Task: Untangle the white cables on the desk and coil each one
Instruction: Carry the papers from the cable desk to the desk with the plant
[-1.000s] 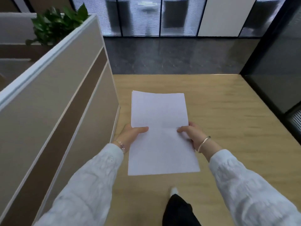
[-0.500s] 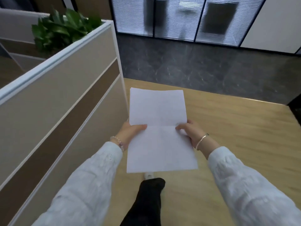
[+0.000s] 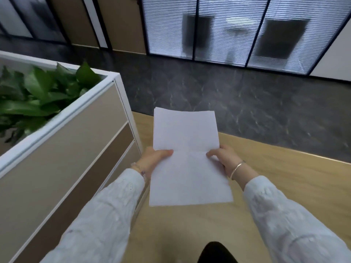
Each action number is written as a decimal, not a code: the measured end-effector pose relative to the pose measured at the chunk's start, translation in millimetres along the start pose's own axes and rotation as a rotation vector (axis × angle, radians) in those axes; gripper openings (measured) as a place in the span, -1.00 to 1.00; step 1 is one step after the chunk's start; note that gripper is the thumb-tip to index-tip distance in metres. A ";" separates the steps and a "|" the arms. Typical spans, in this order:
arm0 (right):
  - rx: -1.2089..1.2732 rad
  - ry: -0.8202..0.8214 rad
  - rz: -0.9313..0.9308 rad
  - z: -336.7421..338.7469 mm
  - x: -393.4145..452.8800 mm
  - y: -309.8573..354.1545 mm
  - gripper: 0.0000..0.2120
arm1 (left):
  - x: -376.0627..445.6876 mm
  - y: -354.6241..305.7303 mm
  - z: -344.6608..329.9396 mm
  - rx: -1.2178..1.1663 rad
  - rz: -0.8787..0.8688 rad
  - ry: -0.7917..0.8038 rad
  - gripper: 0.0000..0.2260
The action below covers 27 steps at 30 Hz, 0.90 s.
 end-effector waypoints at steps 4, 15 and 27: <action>-0.040 0.064 0.008 6.3 102.2 53.0 -0.78 | 94.8 -37.9 -8.2 -0.006 -0.011 -0.041 -0.74; -0.276 0.298 0.059 -10.5 399.0 226.1 -0.81 | 336.4 -141.2 -13.5 -0.246 -0.045 -0.332 -0.75; -0.424 0.575 0.037 -188.0 637.2 337.3 -0.81 | 517.4 -232.7 127.1 -0.374 -0.050 -0.585 -0.84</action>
Point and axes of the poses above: each hand's wrist, its own x-axis towards the middle knuckle, its own z-axis out of the back of the hand, y = z × x, the point moved 4 cm from there along x, towards the middle knuckle, and after that the axes turned 4 degrees about y, right-handed, at the moved point
